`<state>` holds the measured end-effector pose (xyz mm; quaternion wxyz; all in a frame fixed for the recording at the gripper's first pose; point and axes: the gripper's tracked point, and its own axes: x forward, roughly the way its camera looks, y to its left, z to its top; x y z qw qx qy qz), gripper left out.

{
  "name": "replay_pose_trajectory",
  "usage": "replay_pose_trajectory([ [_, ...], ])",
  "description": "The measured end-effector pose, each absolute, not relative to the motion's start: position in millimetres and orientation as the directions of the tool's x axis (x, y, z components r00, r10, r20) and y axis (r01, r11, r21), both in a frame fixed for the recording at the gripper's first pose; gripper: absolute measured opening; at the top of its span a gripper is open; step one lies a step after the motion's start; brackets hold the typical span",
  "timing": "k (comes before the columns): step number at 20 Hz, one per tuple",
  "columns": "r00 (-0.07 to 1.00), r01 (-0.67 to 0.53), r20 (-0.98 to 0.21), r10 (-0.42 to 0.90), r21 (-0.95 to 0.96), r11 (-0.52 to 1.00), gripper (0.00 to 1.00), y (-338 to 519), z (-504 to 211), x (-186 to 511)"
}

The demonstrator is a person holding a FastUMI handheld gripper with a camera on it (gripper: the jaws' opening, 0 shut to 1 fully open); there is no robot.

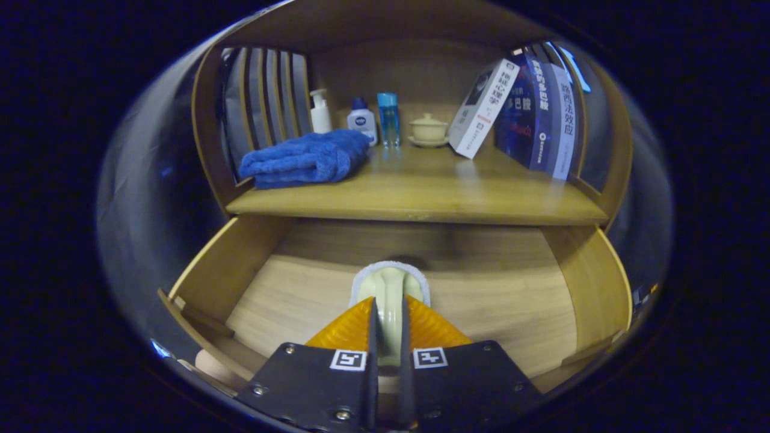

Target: Pull open the drawer, take out the items inside it, and place them on the countertop above the cabinet.

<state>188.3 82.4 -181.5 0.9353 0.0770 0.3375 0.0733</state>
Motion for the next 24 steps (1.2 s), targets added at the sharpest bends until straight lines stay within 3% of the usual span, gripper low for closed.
replay_pose_trajectory([
  [10, 0.944, -0.101, -0.309, 0.117, 0.066, 0.993, 0.14, 60, -46, 239],
  [24, 0.961, 0.049, -0.277, -0.019, 0.104, 0.993, 0.14, 47, -77, 323],
])
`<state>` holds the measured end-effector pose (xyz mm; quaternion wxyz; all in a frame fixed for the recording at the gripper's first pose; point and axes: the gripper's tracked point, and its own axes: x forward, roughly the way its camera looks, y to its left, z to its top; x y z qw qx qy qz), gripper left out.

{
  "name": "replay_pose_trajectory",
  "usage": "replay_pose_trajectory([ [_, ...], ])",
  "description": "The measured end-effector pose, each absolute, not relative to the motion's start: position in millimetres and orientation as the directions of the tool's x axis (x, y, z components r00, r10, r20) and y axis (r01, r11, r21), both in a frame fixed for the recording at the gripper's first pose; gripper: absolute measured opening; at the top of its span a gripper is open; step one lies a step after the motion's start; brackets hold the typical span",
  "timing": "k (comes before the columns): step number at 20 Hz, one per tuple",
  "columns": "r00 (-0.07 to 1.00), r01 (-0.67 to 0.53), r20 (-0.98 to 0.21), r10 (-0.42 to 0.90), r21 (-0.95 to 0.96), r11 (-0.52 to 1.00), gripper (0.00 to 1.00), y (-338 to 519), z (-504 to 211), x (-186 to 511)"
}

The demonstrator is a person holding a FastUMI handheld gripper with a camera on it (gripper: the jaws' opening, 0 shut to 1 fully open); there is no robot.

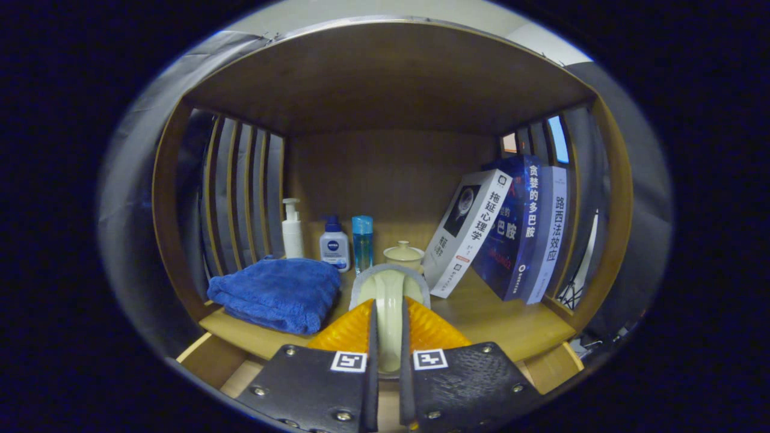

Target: Pull open the drawer, take out the items inside it, and place them on the countertop above the cabinet.

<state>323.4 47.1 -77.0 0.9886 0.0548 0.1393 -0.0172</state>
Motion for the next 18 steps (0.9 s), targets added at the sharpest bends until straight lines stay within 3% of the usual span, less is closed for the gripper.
replay_pose_trajectory([
  [10, 0.970, 0.067, -0.239, -0.043, 0.093, 0.993, 0.14, 51, -86, 323],
  [14, 0.960, 0.045, -0.280, -0.021, 0.080, 0.996, 0.20, 57, -104, 316],
  [18, 0.974, 0.083, -0.221, -0.055, 0.123, 0.989, 0.25, 48, -91, 316],
])
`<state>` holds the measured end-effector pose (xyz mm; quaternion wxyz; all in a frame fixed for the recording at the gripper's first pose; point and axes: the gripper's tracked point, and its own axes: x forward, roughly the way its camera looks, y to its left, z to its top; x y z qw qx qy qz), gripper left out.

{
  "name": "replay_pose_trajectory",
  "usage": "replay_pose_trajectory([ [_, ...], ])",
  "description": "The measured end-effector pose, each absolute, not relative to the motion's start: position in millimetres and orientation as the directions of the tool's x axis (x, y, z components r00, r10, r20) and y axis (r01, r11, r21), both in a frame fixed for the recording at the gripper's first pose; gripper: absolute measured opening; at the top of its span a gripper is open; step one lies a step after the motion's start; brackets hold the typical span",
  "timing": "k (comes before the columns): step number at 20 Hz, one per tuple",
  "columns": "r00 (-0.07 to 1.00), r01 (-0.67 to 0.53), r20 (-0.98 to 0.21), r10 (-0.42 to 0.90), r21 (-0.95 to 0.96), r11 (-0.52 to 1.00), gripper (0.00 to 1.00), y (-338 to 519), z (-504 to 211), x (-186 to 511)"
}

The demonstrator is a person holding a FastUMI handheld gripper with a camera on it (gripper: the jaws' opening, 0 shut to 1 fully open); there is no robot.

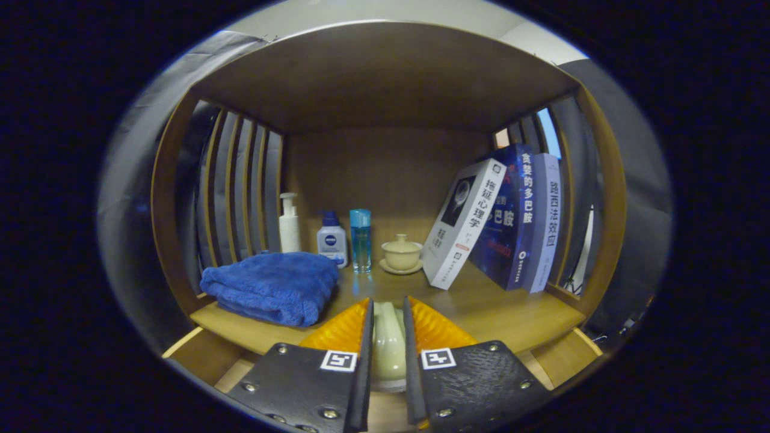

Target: Pull open the drawer, take out the items inside it, and place them on the countertop above the cabinet.

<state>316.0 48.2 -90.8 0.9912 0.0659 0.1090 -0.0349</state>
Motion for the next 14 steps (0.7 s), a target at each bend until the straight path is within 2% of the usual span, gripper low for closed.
replay_pose_trajectory([
  [3, 0.977, 0.079, -0.209, -0.052, 0.124, 0.989, 0.26, 48, -88, 314],
  [14, 0.999, 0.017, -0.044, -0.010, 0.147, 0.989, 0.84, 57, -36, 277],
])
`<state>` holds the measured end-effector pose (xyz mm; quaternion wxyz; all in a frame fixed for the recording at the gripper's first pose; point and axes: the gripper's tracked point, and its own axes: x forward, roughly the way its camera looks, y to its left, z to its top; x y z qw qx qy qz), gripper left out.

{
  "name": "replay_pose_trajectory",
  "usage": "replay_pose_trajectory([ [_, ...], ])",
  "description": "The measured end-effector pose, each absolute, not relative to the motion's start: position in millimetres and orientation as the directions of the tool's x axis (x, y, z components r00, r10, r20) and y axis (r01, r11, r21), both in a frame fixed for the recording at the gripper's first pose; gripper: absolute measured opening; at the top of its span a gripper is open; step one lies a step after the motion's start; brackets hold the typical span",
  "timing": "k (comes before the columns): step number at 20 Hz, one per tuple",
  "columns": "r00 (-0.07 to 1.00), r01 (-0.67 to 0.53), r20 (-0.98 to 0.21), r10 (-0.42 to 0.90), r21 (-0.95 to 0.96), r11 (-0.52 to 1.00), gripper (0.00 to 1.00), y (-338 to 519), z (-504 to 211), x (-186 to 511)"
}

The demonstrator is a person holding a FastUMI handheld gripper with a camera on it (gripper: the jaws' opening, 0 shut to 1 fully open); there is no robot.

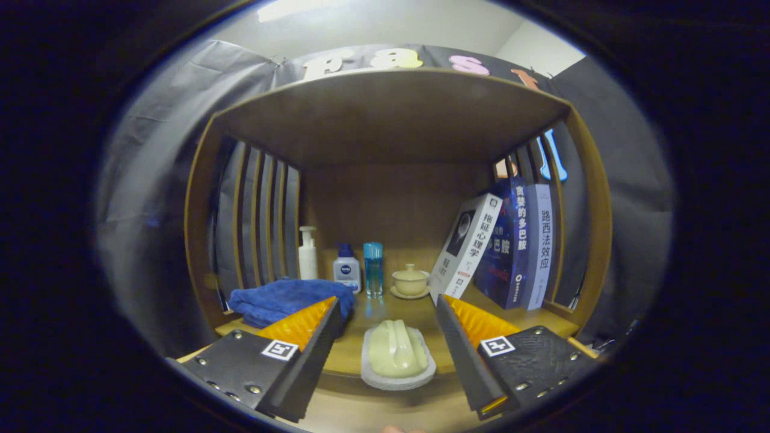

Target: Pull open the drawer, take out the items inside it, and place them on the countertop above the cabinet.

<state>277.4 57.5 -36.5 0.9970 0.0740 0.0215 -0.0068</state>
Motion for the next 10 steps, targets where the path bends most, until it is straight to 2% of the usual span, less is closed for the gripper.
replay_pose_trajectory([
  [2, 1.000, 0.005, -0.025, -0.001, 0.150, 0.989, 0.94, 58, -23, 259],
  [5, 1.000, -0.009, -0.017, 0.011, 0.161, 0.987, 0.94, 59, -19, 227],
  [10, 0.997, 0.011, -0.076, 0.001, 0.157, 0.988, 0.97, 55, -46, 156],
])
